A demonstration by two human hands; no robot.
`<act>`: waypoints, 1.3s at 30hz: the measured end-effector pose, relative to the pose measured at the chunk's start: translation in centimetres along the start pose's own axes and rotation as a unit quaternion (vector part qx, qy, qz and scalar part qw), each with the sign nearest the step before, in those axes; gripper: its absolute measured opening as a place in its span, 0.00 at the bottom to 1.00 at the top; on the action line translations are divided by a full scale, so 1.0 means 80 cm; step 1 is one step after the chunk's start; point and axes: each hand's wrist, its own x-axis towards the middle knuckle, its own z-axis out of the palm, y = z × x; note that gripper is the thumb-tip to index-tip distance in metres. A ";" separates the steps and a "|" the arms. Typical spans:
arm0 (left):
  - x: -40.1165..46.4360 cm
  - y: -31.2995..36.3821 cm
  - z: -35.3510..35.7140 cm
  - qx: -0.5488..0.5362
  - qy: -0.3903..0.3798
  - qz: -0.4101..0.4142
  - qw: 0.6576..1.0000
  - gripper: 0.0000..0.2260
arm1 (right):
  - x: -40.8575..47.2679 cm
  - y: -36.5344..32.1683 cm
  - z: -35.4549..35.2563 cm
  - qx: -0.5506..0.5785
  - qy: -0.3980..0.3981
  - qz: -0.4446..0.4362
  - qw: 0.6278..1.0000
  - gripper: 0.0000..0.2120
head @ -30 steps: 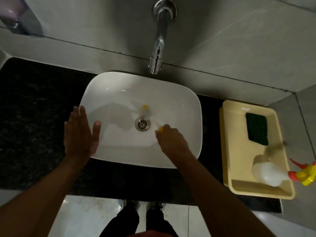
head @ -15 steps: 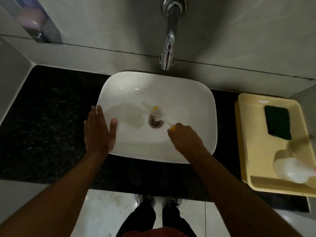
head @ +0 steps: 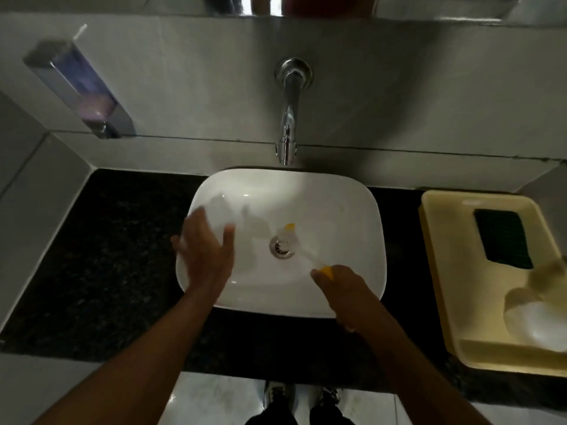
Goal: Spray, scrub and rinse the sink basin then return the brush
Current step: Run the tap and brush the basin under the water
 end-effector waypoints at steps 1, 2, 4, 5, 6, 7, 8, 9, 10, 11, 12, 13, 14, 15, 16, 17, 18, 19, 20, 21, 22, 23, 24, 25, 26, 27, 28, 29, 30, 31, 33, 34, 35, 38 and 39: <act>0.014 0.032 -0.001 -0.086 0.007 0.037 0.996 0.26 | 0.003 0.001 -0.008 0.018 -0.013 0.012 1.000 0.17; 0.031 0.066 -0.002 -0.166 -0.006 0.069 0.984 0.21 | 0.005 0.002 -0.015 0.036 -0.026 0.025 0.999 0.17; 0.066 0.132 -0.009 -0.242 -0.065 0.102 0.963 0.15 | 0.005 0.005 -0.023 0.091 -0.054 0.061 0.993 0.18; 0.083 0.158 -0.010 -0.250 -0.091 0.104 0.958 0.13 | 0.006 0.007 -0.026 0.127 -0.068 0.083 0.986 0.19; 0.099 0.176 -0.011 -0.245 -0.108 0.105 0.958 0.12 | 0.006 0.008 -0.029 0.159 -0.080 0.099 0.979 0.19; 0.112 0.188 -0.014 -0.239 -0.123 0.102 0.958 0.10 | 0.006 0.007 -0.031 0.181 -0.091 0.109 0.973 0.19; 0.121 0.194 -0.017 -0.245 -0.145 0.093 0.954 0.07 | 0.006 0.006 -0.033 0.194 -0.102 0.117 0.969 0.18; 0.126 0.197 -0.021 -0.264 -0.172 0.083 0.945 0.06 | 0.005 0.006 -0.035 0.203 -0.113 0.124 0.965 0.18; 0.130 0.197 -0.024 -0.281 -0.195 0.079 0.936 0.05 | 0.005 0.004 -0.035 0.210 -0.125 0.133 0.960 0.18; 0.131 0.197 -0.025 -0.290 -0.211 0.077 0.930 0.06 | 0.005 0.004 -0.035 0.218 -0.134 0.143 0.956 0.18; 0.130 0.195 -0.024 -0.294 -0.222 0.075 0.927 0.06 | 0.006 0.005 -0.035 0.227 -0.141 0.154 0.951 0.19; 0.129 0.195 -0.022 -0.300 -0.231 0.073 0.923 0.07 | 0.007 0.005 -0.035 0.238 -0.145 0.165 0.946 0.21; 0.128 0.195 -0.019 -0.309 -0.238 0.071 0.918 0.08 | 0.008 0.005 -0.034 0.254 -0.150 0.177 0.939 0.21; 0.129 0.194 -0.018 -0.317 -0.245 0.067 0.914 0.09 | 0.009 0.005 -0.034 0.277 -0.159 0.191 0.928 0.21; 0.132 0.194 -0.019 -0.323 -0.258 0.064 0.908 0.09 | 0.011 0.005 -0.035 0.306 -0.172 0.205 0.914 0.21; 0.135 0.192 -0.020 -0.328 -0.277 0.061 0.901 0.10 | 0.012 0.005 -0.035 0.336 -0.188 0.218 0.897 0.20; 0.140 0.190 -0.023 -0.333 -0.300 0.059 0.892 0.10 | 0.014 0.006 -0.035 0.364 -0.205 0.226 0.880 0.19; 0.145 0.187 -0.026 -0.337 -0.321 0.058 0.883 0.11 | 0.016 0.006 -0.035 0.386 -0.219 0.232 0.865 0.19; 0.149 0.185 -0.028 -0.340 -0.339 0.057 0.875 0.11 | 0.018 0.007 -0.034 0.404 -0.230 0.235 0.853 0.18; 0.152 0.183 -0.029 -0.342 -0.353 0.056 0.869 0.12 | 0.020 0.008 -0.034 0.418 -0.237 0.238 0.844 0.18; 0.154 0.182 -0.029 -0.343 -0.364 0.051 0.865 0.13 | 0.021 0.008 -0.033 0.427 -0.244 0.241 0.837 0.19; 0.155 0.183 -0.031 -0.342 -0.374 0.047 0.861 0.13 | 0.021 0.007 -0.033 0.434 -0.250 0.242 0.831 0.19; 0.156 0.185 -0.034 -0.341 -0.386 0.041 0.856 0.12 | 0.022 0.005 -0.032 0.441 -0.256 0.240 0.826 0.19; 0.158 0.186 -0.037 -0.339 -0.399 0.036 0.851 0.11 | 0.022 0.004 -0.031 0.447 -0.259 0.239 0.822 0.19; 0.160 0.187 -0.041 -0.335 -0.413 0.034 0.846 0.11 | 0.022 0.003 -0.031 0.454 -0.260 0.236 0.819 0.19; 0.161 0.187 -0.046 -0.330 -0.428 0.038 0.840 0.11 | 0.022 0.002 -0.030 0.462 -0.259 0.234 0.815 0.19; 0.162 0.188 -0.050 -0.323 -0.440 0.047 0.837 0.12 | 0.021 0.001 -0.029 0.469 -0.254 0.233 0.813 0.18; 0.163 0.188 -0.053 -0.307 -0.441 0.054 0.842 0.12 | 0.021 0.000 -0.029 0.472 -0.247 0.231 0.815 0.18; 0.163 0.190 -0.055 -0.287 -0.425 0.063 0.856 0.13 | 0.020 -0.001 -0.027 0.469 -0.235 0.227 0.821 0.18; 0.160 0.194 -0.056 -0.264 -0.387 0.070 0.881 0.14 | 0.018 -0.003 -0.025 0.461 -0.219 0.223 0.830 0.18; 0.153 0.205 -0.054 -0.176 -0.258 0.071 0.947 0.18 | 0.017 -0.005 -0.019 0.440 -0.184 0.209 0.854 0.17; 0.149 0.213 -0.051 -0.117 -0.194 0.069 0.971 0.20 | 0.017 -0.006 -0.016 0.430 -0.169 0.200 0.864 0.18; 0.143 0.221 -0.049 -0.067 -0.154 0.065 0.984 0.20 | 0.017 -0.008 -0.013 0.422 -0.158 0.190 0.872 0.18; 0.129 0.235 -0.034 -0.003 -0.086 0.053 0.995 0.19 | 0.022 -0.013 -0.008 0.414 -0.141 0.174 0.883 0.19; 0.127 0.236 -0.031 -0.006 -0.067 0.046 0.997 0.18 | 0.025 -0.014 -0.007 0.413 -0.138 0.169 0.884 0.19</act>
